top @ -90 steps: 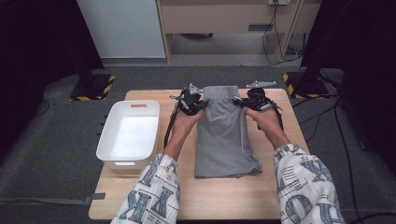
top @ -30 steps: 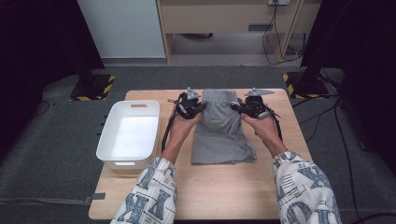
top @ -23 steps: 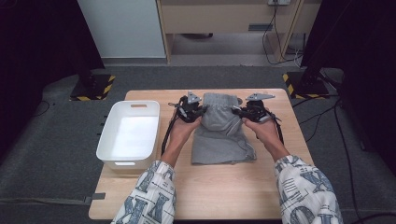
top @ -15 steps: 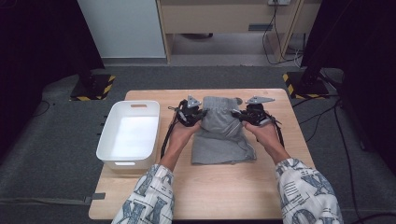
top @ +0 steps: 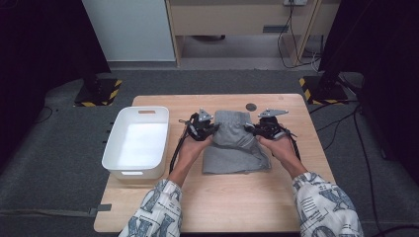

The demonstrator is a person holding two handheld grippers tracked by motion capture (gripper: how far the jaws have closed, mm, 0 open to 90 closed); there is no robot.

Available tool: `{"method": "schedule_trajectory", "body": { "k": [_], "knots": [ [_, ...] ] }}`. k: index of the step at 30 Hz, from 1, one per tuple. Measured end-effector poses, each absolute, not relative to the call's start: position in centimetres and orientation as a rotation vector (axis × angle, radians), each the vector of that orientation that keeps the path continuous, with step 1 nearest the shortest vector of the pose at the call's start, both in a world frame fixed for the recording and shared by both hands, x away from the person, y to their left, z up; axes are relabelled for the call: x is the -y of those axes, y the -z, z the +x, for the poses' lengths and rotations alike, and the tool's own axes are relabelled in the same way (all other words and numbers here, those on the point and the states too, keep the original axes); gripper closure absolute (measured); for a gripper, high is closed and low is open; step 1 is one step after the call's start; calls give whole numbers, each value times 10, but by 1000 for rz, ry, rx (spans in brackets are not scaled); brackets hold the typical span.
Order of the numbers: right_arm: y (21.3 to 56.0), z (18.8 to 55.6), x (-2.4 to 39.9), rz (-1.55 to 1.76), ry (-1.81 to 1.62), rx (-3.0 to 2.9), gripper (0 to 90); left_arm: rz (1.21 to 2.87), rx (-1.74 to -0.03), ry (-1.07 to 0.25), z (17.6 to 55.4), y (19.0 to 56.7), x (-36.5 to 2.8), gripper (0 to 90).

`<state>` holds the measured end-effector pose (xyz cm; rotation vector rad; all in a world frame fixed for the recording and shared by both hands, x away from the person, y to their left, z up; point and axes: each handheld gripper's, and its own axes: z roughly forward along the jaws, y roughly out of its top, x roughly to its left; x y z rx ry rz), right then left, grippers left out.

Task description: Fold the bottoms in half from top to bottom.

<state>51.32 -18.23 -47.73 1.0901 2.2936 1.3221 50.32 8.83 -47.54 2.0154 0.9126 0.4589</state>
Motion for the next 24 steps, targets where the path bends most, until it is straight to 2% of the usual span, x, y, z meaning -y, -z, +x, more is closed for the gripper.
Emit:
{"method": "schedule_trajectory", "body": {
  "k": [15,24],
  "knots": [
    [491,509,180,1090,-1289,-2346,819,2050,-937,-418,499,496,-90,813],
    [490,509,178,1076,-1284,-2357,820,1963,-952,-461,504,475,-94,563]
  ]
}}
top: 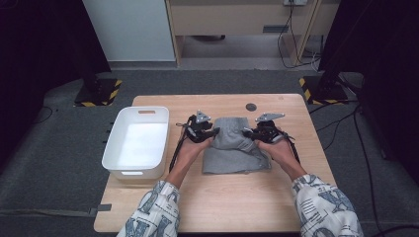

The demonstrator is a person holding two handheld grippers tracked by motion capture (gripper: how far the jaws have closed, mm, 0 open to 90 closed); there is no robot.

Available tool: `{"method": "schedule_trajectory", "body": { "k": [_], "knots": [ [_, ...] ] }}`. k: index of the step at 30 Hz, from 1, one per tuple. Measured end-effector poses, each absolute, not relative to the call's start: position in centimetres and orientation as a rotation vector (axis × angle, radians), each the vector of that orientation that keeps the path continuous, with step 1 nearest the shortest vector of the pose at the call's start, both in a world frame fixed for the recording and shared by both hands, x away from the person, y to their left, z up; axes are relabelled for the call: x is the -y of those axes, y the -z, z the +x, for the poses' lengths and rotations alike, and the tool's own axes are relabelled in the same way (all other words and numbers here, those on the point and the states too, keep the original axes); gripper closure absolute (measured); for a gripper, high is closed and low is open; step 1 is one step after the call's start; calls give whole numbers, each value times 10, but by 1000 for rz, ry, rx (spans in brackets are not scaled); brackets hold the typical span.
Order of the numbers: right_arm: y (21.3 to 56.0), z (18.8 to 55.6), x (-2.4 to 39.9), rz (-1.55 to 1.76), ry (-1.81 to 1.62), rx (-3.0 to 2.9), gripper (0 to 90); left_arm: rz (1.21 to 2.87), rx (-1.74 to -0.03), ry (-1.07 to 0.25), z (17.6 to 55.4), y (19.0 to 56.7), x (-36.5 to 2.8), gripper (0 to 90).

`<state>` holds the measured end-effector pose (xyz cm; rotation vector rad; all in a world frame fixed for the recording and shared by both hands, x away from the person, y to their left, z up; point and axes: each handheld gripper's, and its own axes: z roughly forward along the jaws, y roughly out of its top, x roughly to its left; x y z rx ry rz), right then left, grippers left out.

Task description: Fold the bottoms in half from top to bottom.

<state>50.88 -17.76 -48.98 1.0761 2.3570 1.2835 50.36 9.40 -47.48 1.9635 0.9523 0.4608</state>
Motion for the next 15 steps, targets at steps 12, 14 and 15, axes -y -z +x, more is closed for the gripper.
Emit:
{"method": "schedule_trajectory", "body": {
  "k": [12,14,15],
  "knots": [
    [485,505,174,1035,-1290,-2371,815,1902,-950,-497,522,453,-75,506],
    [483,505,173,1024,-1296,-2369,815,1913,-956,-507,525,450,-72,505],
    [482,505,173,1018,-1296,-2371,815,1910,-957,-509,526,448,-71,505]
  ]
}}
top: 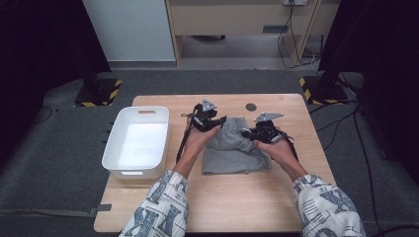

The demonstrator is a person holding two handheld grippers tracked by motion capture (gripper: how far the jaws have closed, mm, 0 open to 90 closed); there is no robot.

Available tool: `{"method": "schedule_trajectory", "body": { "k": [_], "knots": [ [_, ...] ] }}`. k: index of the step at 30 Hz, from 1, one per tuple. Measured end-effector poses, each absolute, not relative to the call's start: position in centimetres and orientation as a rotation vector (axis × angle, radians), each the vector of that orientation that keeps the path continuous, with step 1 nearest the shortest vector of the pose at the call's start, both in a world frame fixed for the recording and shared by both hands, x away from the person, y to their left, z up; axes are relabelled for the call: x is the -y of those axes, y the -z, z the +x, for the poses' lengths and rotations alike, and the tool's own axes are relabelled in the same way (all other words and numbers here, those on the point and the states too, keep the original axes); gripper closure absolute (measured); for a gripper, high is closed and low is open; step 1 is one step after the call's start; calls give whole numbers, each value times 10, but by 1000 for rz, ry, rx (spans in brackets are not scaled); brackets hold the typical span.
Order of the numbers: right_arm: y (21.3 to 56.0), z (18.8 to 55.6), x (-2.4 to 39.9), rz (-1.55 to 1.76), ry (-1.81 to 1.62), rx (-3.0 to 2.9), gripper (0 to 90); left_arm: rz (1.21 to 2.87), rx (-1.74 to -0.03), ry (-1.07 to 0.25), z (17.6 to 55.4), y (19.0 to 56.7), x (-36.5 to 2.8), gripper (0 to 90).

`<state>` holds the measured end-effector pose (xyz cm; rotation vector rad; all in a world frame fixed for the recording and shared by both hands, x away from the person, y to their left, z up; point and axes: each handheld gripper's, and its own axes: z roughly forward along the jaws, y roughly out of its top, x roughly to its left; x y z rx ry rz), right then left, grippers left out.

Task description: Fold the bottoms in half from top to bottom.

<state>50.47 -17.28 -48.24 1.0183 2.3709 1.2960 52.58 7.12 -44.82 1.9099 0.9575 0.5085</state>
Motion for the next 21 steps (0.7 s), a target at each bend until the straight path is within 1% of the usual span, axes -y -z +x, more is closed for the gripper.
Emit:
{"method": "schedule_trajectory", "body": {
  "k": [4,7,10,14,19,21],
  "knots": [
    [479,503,172,1004,-1309,-2373,815,1889,-967,-500,530,442,-70,502],
    [479,502,172,992,-1312,-2382,815,1885,-980,-500,532,444,-70,500],
    [479,501,171,983,-1319,-2388,811,1920,-1011,-484,536,452,-70,482],
    [482,501,170,973,-1302,-2414,804,1977,-1021,-437,536,466,-66,483],
    [487,502,172,981,-1279,-2428,791,1985,-1028,-371,535,484,-64,483],
    [489,502,172,983,-1276,-2434,792,2000,-1028,-351,535,488,-64,461]
  ]
}}
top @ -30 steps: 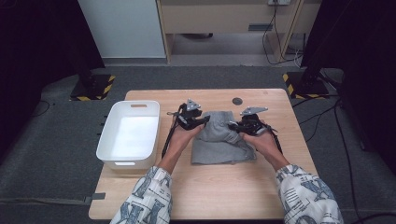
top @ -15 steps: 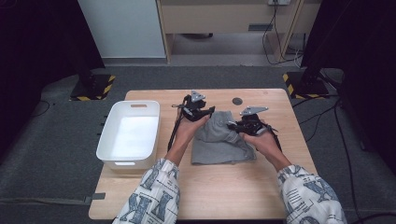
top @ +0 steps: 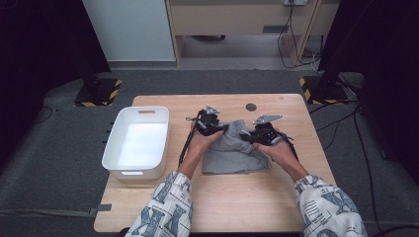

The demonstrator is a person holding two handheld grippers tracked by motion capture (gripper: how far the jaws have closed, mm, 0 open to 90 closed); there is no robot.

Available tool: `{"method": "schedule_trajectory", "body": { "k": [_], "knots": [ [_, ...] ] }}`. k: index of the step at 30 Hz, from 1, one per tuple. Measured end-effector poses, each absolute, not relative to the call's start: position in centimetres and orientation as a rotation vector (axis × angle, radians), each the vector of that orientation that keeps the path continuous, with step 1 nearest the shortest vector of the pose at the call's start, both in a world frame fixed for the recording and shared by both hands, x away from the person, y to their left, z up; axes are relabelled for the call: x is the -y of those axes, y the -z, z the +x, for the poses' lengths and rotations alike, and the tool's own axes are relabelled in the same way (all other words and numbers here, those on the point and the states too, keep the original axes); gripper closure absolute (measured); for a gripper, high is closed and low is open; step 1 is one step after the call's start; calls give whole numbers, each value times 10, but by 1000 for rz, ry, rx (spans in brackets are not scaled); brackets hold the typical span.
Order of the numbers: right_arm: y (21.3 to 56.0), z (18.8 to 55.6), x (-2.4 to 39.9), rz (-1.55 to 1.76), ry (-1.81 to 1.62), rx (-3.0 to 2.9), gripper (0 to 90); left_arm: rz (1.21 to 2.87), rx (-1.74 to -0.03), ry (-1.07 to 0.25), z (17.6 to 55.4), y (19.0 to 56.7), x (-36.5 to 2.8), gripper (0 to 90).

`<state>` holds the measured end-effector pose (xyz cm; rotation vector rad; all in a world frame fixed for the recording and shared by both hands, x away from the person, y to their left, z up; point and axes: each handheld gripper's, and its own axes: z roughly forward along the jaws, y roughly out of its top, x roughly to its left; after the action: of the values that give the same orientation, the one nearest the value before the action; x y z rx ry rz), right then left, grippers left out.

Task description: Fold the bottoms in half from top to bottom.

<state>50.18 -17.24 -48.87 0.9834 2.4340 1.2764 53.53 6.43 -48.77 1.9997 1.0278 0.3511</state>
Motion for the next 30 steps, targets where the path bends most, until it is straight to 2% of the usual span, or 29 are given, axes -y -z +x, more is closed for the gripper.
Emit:
{"method": "schedule_trajectory", "body": {
  "k": [7,15,23,30],
  "knots": [
    [489,502,172,978,-1282,-2436,795,1972,-1074,-373,539,486,-72,316],
    [490,502,171,981,-1285,-2434,797,2007,-1106,-276,537,490,-74,334],
    [491,503,171,987,-1279,-2436,797,2068,-1099,-230,536,492,-74,441],
    [493,504,170,999,-1271,-2438,795,2113,-1060,-292,532,493,-70,586]
  ]
}}
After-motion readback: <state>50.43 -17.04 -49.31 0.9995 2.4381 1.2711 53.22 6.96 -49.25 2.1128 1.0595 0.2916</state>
